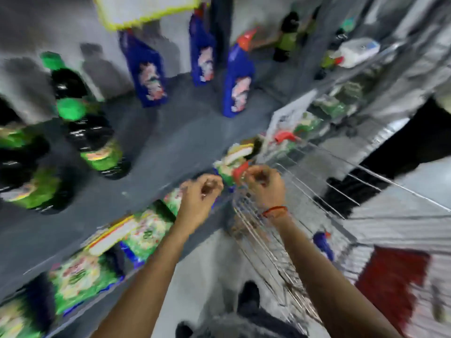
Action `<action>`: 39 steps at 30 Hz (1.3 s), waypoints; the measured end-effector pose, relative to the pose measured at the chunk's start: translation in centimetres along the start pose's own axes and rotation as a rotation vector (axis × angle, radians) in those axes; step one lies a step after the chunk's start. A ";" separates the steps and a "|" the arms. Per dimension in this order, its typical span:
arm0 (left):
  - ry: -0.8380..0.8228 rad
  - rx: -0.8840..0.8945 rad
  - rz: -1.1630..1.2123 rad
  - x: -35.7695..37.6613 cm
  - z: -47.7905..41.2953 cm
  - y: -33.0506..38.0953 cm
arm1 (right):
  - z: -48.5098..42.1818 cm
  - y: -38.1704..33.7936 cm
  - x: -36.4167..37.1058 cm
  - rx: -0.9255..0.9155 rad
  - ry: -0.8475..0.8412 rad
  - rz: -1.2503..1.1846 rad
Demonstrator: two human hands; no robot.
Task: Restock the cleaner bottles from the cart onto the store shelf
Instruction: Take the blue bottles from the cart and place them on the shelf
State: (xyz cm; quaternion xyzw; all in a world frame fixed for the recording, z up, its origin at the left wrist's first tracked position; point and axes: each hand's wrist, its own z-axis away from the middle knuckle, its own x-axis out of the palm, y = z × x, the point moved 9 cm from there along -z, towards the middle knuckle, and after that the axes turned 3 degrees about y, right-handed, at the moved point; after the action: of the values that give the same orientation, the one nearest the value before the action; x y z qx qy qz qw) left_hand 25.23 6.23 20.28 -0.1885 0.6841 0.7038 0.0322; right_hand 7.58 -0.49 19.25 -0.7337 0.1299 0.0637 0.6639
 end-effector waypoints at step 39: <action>-0.854 -1.140 -0.358 49.6 11.3 -30.4 | 7.1 50.2 -24.1 1.162 0.140 0.208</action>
State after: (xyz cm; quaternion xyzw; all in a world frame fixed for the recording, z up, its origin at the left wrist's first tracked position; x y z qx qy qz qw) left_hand -14.02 8.61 -24.08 0.0057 0.0983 0.9465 0.3075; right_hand -28.76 4.87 -23.18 -0.2361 0.2580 -0.0015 0.9369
